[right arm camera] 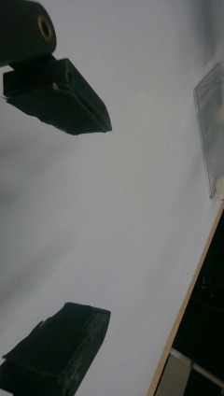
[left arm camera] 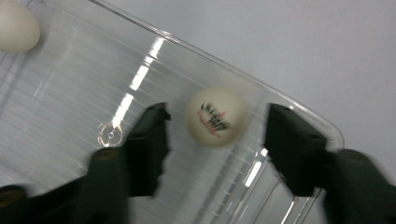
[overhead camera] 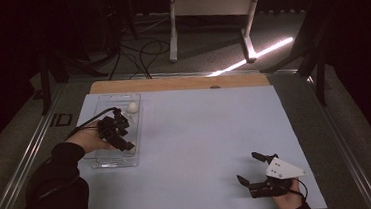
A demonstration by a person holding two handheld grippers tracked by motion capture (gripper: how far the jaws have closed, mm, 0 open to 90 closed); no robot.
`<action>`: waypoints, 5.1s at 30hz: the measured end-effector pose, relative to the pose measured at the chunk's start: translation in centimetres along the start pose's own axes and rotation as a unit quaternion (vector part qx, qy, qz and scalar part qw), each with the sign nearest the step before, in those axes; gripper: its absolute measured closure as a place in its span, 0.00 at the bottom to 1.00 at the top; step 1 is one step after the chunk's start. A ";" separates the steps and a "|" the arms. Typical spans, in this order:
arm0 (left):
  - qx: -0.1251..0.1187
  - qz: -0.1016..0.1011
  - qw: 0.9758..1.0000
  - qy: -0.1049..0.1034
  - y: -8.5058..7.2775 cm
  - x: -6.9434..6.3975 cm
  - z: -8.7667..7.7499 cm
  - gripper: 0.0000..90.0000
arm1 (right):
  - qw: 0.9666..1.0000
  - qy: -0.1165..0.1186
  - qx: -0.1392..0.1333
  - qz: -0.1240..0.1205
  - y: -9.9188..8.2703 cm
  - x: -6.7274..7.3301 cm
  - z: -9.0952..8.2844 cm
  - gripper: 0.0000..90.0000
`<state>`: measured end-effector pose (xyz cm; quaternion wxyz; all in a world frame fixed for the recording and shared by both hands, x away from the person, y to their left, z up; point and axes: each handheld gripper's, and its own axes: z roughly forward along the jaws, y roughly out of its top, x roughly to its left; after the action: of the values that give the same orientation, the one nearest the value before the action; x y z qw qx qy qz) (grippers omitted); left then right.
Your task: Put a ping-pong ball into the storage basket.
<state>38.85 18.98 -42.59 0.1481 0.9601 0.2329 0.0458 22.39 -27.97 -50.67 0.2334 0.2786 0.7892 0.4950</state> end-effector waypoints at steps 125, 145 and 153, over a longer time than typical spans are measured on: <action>-0.306 0.024 0.947 -0.099 4.9 -12.6 3.5 0.00 | 1.000 0.004 0.002 0.001 0.1 0.1 0.1 0.10; -0.293 0.042 0.948 -0.115 3.4 -14.9 5.4 0.00 | 1.000 0.005 0.003 -0.001 0.1 0.1 0.1 0.10; -0.290 0.050 0.948 -0.120 2.4 -15.8 6.3 0.00 | 1.000 0.007 0.003 -0.001 0.1 0.1 0.1 0.10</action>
<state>26.84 7.97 -48.14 0.4448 0.8844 0.1414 0.0030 22.42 -27.81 -50.68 0.2275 0.2756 0.7926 0.4941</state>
